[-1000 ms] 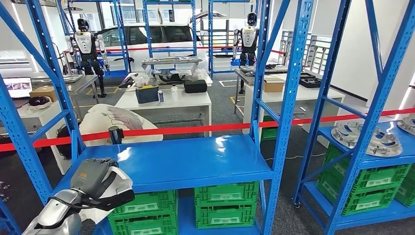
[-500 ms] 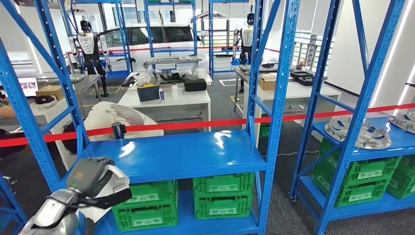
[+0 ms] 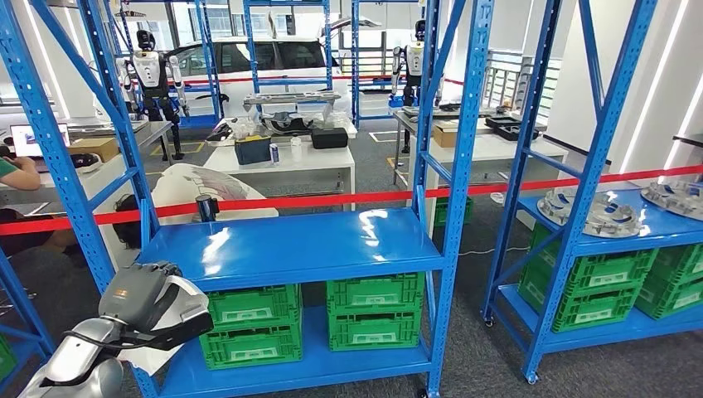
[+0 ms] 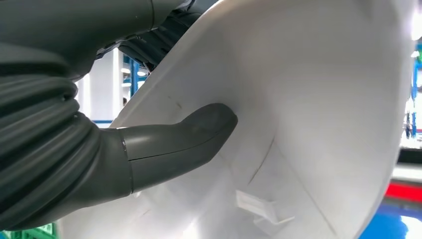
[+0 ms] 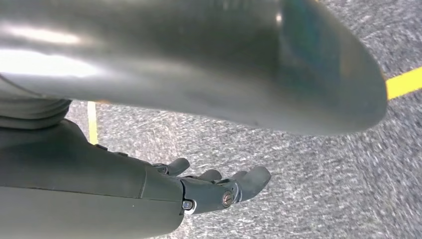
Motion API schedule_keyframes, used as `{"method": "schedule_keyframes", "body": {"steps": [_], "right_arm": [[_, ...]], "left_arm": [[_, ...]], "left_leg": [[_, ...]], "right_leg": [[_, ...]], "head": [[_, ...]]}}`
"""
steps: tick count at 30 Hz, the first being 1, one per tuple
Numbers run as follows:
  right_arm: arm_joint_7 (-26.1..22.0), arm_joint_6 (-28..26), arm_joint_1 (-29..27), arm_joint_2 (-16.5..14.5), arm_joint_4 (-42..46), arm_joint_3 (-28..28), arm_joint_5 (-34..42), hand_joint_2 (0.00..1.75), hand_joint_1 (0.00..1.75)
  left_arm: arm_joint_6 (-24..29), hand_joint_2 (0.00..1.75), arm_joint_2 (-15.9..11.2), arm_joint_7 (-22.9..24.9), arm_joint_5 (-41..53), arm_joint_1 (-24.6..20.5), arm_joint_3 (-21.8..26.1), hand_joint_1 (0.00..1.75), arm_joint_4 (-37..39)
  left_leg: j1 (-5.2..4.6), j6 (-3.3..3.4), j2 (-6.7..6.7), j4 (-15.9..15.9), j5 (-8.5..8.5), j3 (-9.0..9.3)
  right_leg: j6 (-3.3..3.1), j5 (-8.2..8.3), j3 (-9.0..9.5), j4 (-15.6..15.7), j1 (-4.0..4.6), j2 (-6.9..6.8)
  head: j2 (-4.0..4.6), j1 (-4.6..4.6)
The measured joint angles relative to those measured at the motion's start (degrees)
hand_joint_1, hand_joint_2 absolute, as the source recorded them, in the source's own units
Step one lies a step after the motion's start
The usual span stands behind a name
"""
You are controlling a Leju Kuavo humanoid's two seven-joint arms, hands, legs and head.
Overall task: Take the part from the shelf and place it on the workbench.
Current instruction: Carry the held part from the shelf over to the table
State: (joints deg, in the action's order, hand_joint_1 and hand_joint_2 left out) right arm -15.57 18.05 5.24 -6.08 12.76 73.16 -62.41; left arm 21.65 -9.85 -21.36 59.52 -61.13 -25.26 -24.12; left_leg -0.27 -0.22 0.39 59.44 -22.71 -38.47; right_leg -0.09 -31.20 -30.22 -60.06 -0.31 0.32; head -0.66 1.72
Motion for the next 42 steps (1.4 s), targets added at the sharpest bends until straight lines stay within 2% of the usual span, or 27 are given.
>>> {"method": "schedule_keyframes", "body": {"steps": [2,3,4,5,7,8,9,10,12,14,15,17,19,21,23,24,25,26,28,30,32,34,35,38,39,40,42], "right_arm": [[0.09,0.0,-0.1,-0.01,0.0,0.0,-0.01,0.0,0.0],[0.15,0.0,-0.12,-0.01,0.0,0.01,-0.02,0.0,0.0],[0.16,-0.01,-0.13,-0.02,0.0,0.01,-0.02,0.0,0.0],[0.15,-0.01,-0.13,-0.02,0.0,0.02,-0.02,0.0,0.0],[0.14,0.0,-0.12,-0.02,0.0,0.02,-0.02,0.0,0.0],[0.15,0.0,-0.12,-0.02,0.0,0.02,-0.03,0.0,0.0],[0.19,-0.01,-0.13,-0.02,0.0,0.02,-0.05,0.0,0.0],[0.26,0.0,-0.13,-0.02,0.0,0.02,-0.07,0.0,0.0],[0.51,0.0,-0.12,-0.03,0.0,0.03,-0.1,0.0,0.0],[0.69,0.0,-0.14,-0.04,0.0,0.04,-0.08,0.0,0.0],[0.72,0.01,-0.15,-0.05,0.0,0.04,-0.05,0.0,0.0],[0.72,0.01,-0.19,-0.04,0.0,0.05,0.04,0.0,0.0],[0.78,0.01,-0.24,-0.06,-0.01,0.06,0.11,0.0,0.0],[0.82,0.01,-0.27,-0.09,-0.03,0.07,0.15,0.0,0.0],[0.81,0.01,-0.3,-0.08,-0.04,0.07,0.25,0.0,0.0],[0.81,0.01,-0.31,-0.05,-0.04,0.08,0.37,0.0,0.0],[0.81,0.01,-0.32,-0.04,-0.04,0.09,0.49,0.0,0.0],[0.81,0.01,-0.32,-0.03,-0.04,0.1,0.61,0.0,0.0],[0.86,0.01,-0.29,-0.03,-0.04,0.14,0.69,0.0,0.0],[0.98,0.01,-0.34,-0.03,-0.04,0.15,0.65,0.0,0.0],[1.16,0.01,-0.44,-0.03,-0.04,0.15,0.49,0.0,0.0],[1.32,0.01,-0.41,-0.03,-0.04,0.15,0.21,0.0,0.0],[1.36,0.01,-0.37,-0.03,-0.04,0.15,0.09,0.0,0.0],[1.33,0.01,-0.42,0.03,-0.04,0.15,-0.02,0.0,0.0],[1.3,0.01,-0.44,0.04,-0.04,0.15,-0.02,0.0,0.0],[1.24,0.01,-0.43,0.04,-0.04,0.15,-0.02,0.0,0.0],[1.16,0.01,-0.36,0.04,-0.04,0.15,-0.02,0.0,0.0]], "left_arm": [[0.05,1.75,-0.07,-0.11,-0.03,0.2,0.18,1.5,-0.03],[0.04,1.75,-0.06,-0.16,-0.03,0.34,0.21,1.5,-0.02],[0.01,1.75,-0.1,-0.18,-0.03,0.45,0.23,1.5,0.0],[-0.03,1.75,-0.15,-0.19,-0.03,0.54,0.25,1.5,0.02],[-0.11,1.75,-0.22,-0.14,-0.04,0.65,0.29,1.5,0.05],[-0.18,1.75,-0.22,-0.16,-0.15,0.76,0.31,1.5,0.05],[-0.29,1.75,-0.22,-0.26,-0.42,0.92,0.38,1.5,0.06],[-0.41,1.75,-0.21,-0.46,-0.82,1.09,0.53,1.5,0.05],[-0.61,1.75,-0.21,-1.04,-1.8,1.31,1.04,1.5,-0.14],[-0.65,1.75,-0.15,-1.59,-2.43,1.33,1.63,1.5,-0.65],[-0.75,1.75,-0.11,-1.95,-2.76,1.31,1.95,1.5,-0.87],[-1.17,1.75,-0.06,-2.96,-3.66,1.35,2.75,1.5,-1.13],[-1.53,1.75,0.04,-3.68,-4.28,1.43,3.41,1.5,-1.33],[-1.68,1.75,0.14,-3.84,-4.32,1.52,3.74,1.5,-1.52],[-1.8,1.75,0.14,-3.73,-4.16,1.83,3.99,1.5,-1.56],[-1.84,1.75,0.13,-3.62,-4.09,2.04,4.09,1.5,-1.55],[-1.87,1.75,0.11,-3.5,-4.02,2.24,4.16,1.5,-1.54],[-1.89,1.75,0.1,-3.42,-3.94,2.38,4.19,1.5,-1.54],[-1.83,1.75,0.14,-3.34,-3.82,2.48,4.22,1.5,-1.6],[-1.56,1.75,0.2,-3.35,-3.83,2.62,4.37,1.5,-1.68],[-1.2,1.75,0.17,-3.4,-3.89,2.93,4.6,1.5,-1.73],[-0.89,1.75,-0.02,-3.44,-3.92,3.21,4.88,1.5,-1.81],[-0.79,1.75,-0.15,-3.44,-3.94,3.28,5.03,1.5,-1.85],[-0.72,1.75,-0.32,-3.47,-3.98,3.56,5.28,1.5,-1.88],[-0.72,1.75,-0.38,-3.49,-3.98,3.76,5.31,1.5,-1.87],[-0.72,1.75,-0.45,-3.5,-3.97,3.92,5.34,1.5,-1.86],[-0.71,1.75,-0.59,-3.35,-3.82,3.96,5.51,1.5,-1.93]], "left_leg": [[0.07,-0.7,0.03,-0.02,0.7,-0.18],[0.16,-1.05,-0.04,0.35,0.15,-0.54],[0.27,-1.36,-0.1,1.54,-1.36,-1.12],[0.37,-1.65,-0.16,3.86,-3.81,-1.95],[0.47,-2.07,-0.2,10.69,-8.91,-3.68],[0.48,-2.17,-0.21,13.77,-10.04,-4.1],[0.48,-2.16,-0.21,15.48,-9.78,-3.88],[0.47,-2.03,-0.21,15.37,-8.5,-2.77],[0.34,-1.34,-0.21,9.8,-6.23,2.16],[-0.04,-0.54,-0.19,1.98,-7.25,7.87],[-0.28,-0.22,-0.18,-0.44,-8.14,9.32],[-0.48,0.45,-0.14,-1.93,-8.04,9.64],[-0.35,1.32,0.06,-2.48,-7.0,9.38],[-0.23,1.82,0.17,-2.6,-6.03,8.67],[-0.2,1.82,-0.13,-2.29,-5.33,7.51],[-0.15,1.72,-0.39,-2.05,-5.08,6.98],[-0.07,1.57,-0.71,-1.78,-4.9,6.52],[0.02,1.41,-1.04,-1.47,-4.79,6.13],[0.1,0.97,-1.7,-0.63,-4.73,5.29],[0.15,0.29,-2.38,-0.07,-4.6,4.5],[0.3,-0.5,-3.24,-0.12,-4.23,4.12],[0.41,-1.11,-3.01,0.81,-4.79,3.36],[0.48,-1.38,-2.47,2.57,-5.89,2.46],[0.72,-2.13,-1.15,12.27,-10.46,-1.84],[0.77,-2.29,-1.05,14.29,-10.85,-2.69],[0.81,-2.34,-0.9,14.3,-10.19,-2.58],[0.8,-2.2,0.29,8.63,-6.69,0.39]], "right_leg": [[-0.76,0.35,-0.17,0.7,0.08,-0.01],[-1.21,0.87,-0.52,0.75,0.05,-0.09],[-1.66,1.48,-1.01,0.87,-0.01,-0.17],[-1.98,2.16,-1.66,0.96,-0.06,-0.24],[-2.2,3.42,-3.19,0.92,0.04,-0.26],[-2.2,4.03,-4.01,0.89,0.1,-0.27],[-2.18,4.64,-4.84,0.85,0.16,-0.27],[-2.14,5.25,-5.68,0.82,0.24,-0.28],[-1.98,6.45,-7.1,0.78,0.37,-0.28],[-1.54,7.35,-7.81,0.78,0.46,-0.28],[-1.22,7.71,-7.9,0.85,0.4,-0.3],[-0.47,8.42,-7.96,1.06,0.2,-0.32],[0.1,7.36,-8.71,-0.3,0.08,-0.22],[0.47,3.28,-11.12,-6.21,0.01,-0.11],[0.79,-0.57,-13.65,-13.66,-0.11,-0.11],[0.92,-1.06,-13.73,-15.15,-0.17,-0.11],[0.99,-0.62,-12.77,-14.55,-0.22,-0.09],[1.01,0.64,-10.67,-11.66,-0.31,0.04],[0.91,2.62,-5.93,-4.06,-0.53,1.49],[0.54,2.93,-3.82,-0.18,-0.59,2.58],[-0.13,3.02,-3.82,0.08,-0.42,1.88],[-0.95,3.42,-3.73,0.54,-0.45,0.84],[-1.27,3.61,-3.69,0.79,-0.54,0.3],[-1.59,3.7,-3.69,0.91,-0.5,-1.28],[-1.61,3.69,-3.7,0.88,-0.48,-1.86],[-1.61,3.67,-3.7,0.86,-0.47,-2.44],[-1.55,3.63,-3.64,0.81,-0.43,-3.52]], "head": [[0.0,0.02],[0.0,0.02],[0.0,0.04],[0.0,0.08],[0.0,0.11],[0.0,0.12],[0.0,0.11],[0.0,0.11],[0.0,0.1],[0.0,0.09],[0.0,0.09],[0.0,0.09],[0.0,0.08],[0.0,0.04],[0.0,0.02],[0.0,0.02],[0.0,0.02],[0.0,0.01],[0.0,0.03],[0.0,0.05],[0.0,0.05],[0.0,0.1],[0.0,0.13],[0.0,0.2],[0.0,0.2],[0.0,0.2],[0.0,0.19]]}}
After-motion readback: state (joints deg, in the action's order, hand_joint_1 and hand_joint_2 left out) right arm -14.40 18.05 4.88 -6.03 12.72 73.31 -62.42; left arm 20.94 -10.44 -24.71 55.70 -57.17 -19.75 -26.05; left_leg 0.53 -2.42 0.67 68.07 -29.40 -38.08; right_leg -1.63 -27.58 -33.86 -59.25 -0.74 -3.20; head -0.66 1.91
